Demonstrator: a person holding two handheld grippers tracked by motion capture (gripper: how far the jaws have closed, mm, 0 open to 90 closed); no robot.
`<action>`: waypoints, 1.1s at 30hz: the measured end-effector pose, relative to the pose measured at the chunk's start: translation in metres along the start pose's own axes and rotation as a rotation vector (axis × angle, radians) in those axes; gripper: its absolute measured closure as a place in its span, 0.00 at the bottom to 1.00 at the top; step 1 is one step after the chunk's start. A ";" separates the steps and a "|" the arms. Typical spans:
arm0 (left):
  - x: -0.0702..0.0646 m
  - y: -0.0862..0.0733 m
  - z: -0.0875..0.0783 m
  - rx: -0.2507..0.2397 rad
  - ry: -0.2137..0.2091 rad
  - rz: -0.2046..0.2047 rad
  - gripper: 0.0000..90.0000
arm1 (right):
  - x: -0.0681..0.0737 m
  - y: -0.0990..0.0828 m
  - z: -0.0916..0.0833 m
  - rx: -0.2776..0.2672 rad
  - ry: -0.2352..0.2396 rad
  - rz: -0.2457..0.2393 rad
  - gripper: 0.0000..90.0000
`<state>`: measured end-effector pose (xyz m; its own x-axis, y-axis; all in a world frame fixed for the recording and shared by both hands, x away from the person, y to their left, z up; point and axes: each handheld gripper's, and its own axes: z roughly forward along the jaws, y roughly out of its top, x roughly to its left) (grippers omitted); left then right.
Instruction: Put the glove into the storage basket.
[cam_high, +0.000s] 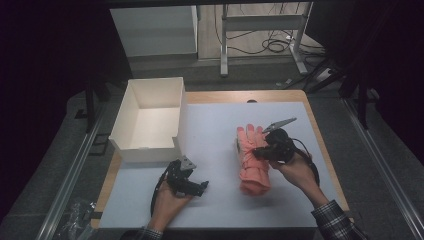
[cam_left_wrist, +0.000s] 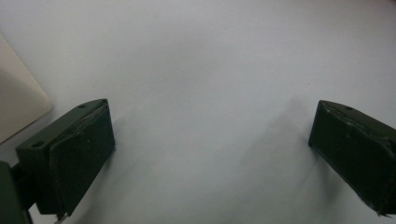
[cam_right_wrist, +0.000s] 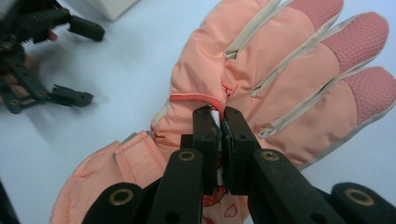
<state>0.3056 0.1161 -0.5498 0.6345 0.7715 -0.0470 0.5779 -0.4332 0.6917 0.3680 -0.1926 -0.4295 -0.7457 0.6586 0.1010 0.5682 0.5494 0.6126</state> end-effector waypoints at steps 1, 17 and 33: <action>0.000 0.000 0.000 0.001 -0.001 0.001 0.00 | -0.001 -0.002 0.005 0.010 -0.008 -0.004 0.94; 0.000 0.000 0.000 0.000 0.000 0.000 0.00 | -0.004 -0.020 0.019 -0.019 -0.052 0.028 0.75; 0.000 0.000 0.000 0.000 0.000 0.000 0.00 | -0.027 -0.045 -0.020 -0.104 -0.112 0.051 0.68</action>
<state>0.3055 0.1160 -0.5498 0.6344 0.7716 -0.0466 0.5780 -0.4334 0.6914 0.3557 -0.2457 -0.4437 -0.6702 0.7405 0.0495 0.5610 0.4618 0.6871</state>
